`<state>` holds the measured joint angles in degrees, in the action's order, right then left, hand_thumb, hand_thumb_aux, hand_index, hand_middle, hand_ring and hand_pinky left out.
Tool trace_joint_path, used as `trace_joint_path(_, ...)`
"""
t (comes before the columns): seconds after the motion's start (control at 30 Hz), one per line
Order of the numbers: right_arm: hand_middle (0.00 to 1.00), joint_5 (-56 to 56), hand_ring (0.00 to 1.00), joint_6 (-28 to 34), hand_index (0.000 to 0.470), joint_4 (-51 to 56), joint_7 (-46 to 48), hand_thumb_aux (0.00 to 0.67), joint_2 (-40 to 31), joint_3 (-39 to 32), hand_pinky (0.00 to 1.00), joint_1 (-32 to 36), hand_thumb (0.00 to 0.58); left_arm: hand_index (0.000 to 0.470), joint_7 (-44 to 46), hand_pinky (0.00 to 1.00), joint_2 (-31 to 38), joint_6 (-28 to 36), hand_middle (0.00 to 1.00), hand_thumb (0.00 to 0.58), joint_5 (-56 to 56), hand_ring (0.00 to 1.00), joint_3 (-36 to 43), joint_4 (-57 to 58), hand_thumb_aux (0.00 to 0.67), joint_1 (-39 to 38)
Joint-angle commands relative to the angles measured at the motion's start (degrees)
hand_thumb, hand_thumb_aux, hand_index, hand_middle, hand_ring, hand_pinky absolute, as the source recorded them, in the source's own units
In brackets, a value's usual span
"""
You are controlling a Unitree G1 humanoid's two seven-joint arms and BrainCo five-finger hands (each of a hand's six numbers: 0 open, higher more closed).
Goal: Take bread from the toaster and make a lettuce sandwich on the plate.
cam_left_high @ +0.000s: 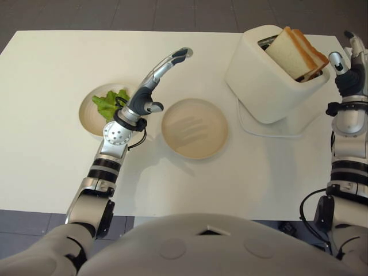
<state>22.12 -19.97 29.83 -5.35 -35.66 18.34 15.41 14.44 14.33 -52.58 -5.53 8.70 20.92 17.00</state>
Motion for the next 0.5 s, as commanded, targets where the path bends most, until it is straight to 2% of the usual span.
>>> trace_joint_path(0.03,0.0,-2.0,0.0,-0.6,0.168,2.7,2.5,0.239,-1.3,-2.7,0.0,0.4,0.34,0.0,0.3,0.0,-0.1,0.3,0.0,0.0,-0.3,0.0,0.1,0.3,0.0,-0.3)
trace_joint_path(0.1,0.0,-2.6,0.0,-1.5,0.247,2.3,3.6,0.352,-1.3,-4.2,0.0,0.2,0.449,0.0,0.3,0.0,-0.1,0.3,0.0,0.0,-0.3,0.0,0.1,0.2,0.0,-0.3)
trace_joint_path(0.13,0.0,-3.1,0.0,-2.1,0.437,2.2,3.8,0.623,-1.4,-4.7,0.0,0.1,0.577,0.0,0.3,0.0,-0.1,0.3,0.0,0.0,-0.4,0.0,0.1,0.3,0.0,-0.3)
trace_joint_path(0.17,0.0,-3.6,0.0,-2.7,0.47,1.9,3.6,0.67,-1.4,-4.9,0.0,0.0,0.58,0.0,0.3,0.0,-0.1,0.3,0.0,0.0,-0.4,0.0,0.1,0.3,0.0,-0.3)
trace_joint_path(0.27,0.0,-5.7,0.0,-5.3,0.47,-1.2,1.5,0.67,-1.4,-3.6,0.0,-0.4,0.58,0.0,0.3,0.0,0.0,0.4,0.0,0.0,-0.3,0.0,0.1,0.1,0.0,-0.4)
trace_joint_path(0.3,0.08,-6.4,0.08,-6.5,0.47,-2.5,0.5,0.67,-1.3,-2.9,0.08,-0.5,0.58,0.0,0.3,0.0,0.0,0.4,0.0,0.0,-0.3,0.0,0.1,0.0,0.0,-0.4)
trace_joint_path(0.33,0.23,-7.1,0.23,-7.9,0.47,-4.1,-0.7,0.67,-1.1,-2.1,0.23,-0.6,0.58,0.0,0.3,0.0,0.0,0.4,0.0,0.0,-0.3,0.0,0.1,0.0,0.0,-0.5)
trace_joint_path(0.4,0.88,-6.9,0.88,-10.6,0.47,-6.9,-4.1,0.67,-1.0,-0.7,0.88,-0.3,0.58,0.0,0.1,0.0,0.0,0.4,0.0,0.0,-0.6,0.0,0.0,0.0,0.0,-0.4)
trace_joint_path(0.43,1.0,-6.6,1.0,-11.7,0.47,-8.1,-5.6,0.67,-1.0,-0.1,1.0,-0.2,0.58,0.0,0.0,0.0,0.2,0.4,0.0,0.0,-0.7,0.0,-0.3,0.1,0.0,-0.3)
trace_joint_path(0.5,1.0,-6.6,1.0,-14.0,0.47,-11.1,-7.9,0.67,-0.6,1.1,1.0,-0.2,0.58,0.0,-0.5,0.0,1.2,0.7,0.0,0.0,-1.3,0.0,-1.3,0.1,0.0,0.0)
